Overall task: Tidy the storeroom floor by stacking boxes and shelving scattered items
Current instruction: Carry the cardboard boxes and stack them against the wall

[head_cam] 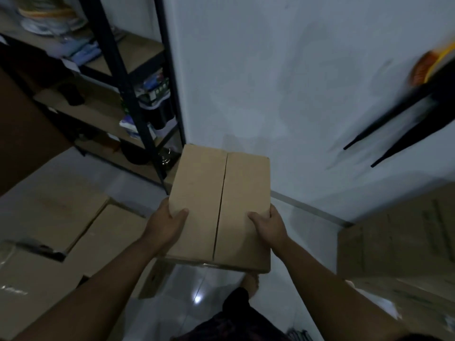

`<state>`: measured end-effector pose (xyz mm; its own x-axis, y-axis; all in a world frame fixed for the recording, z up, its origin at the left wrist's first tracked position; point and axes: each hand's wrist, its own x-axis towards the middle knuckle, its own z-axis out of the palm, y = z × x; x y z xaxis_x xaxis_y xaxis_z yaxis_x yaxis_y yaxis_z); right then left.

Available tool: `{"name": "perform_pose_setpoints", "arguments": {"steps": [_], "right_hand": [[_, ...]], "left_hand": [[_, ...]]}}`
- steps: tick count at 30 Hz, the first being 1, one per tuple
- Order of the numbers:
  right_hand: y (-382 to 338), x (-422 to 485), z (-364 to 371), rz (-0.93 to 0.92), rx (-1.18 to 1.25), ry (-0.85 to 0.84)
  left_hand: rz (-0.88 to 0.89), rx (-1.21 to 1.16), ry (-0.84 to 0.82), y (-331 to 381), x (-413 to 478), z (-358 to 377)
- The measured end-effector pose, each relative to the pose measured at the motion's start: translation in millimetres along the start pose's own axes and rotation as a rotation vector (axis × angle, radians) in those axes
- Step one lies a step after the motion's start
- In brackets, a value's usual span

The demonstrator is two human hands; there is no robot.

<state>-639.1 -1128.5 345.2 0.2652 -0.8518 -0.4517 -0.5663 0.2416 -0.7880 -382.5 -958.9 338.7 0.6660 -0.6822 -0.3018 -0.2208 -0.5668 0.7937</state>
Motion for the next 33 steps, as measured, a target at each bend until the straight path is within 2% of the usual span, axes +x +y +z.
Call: {"name": "perform_pose_setpoints", "arguments": {"steps": [9, 14, 18, 24, 29, 33], "right_hand": [[-9, 120, -46, 0.038, 0.043, -0.046], [-2, 173, -62, 0.076, 0.077, 0.004], [6, 210, -56, 0.135, 0.106, 0.064], [36, 269, -24, 0.242, 0.134, 0.173], [78, 319, 11, 0.278, 0.052, 0.201], [115, 359, 38, 0.317, 0.017, 0.222]], "left_hand": [[-0.091, 0.094, -0.014, 61, 86, 70], [-0.056, 0.11, -0.085, 84, 136, 105], [-0.102, 0.106, -0.166, 88, 186, 128], [-0.168, 0.136, -0.271, 12, 304, 177], [-0.192, 0.101, -0.337, 15, 345, 207], [-0.223, 0.093, -0.383, -31, 377, 238]]}}
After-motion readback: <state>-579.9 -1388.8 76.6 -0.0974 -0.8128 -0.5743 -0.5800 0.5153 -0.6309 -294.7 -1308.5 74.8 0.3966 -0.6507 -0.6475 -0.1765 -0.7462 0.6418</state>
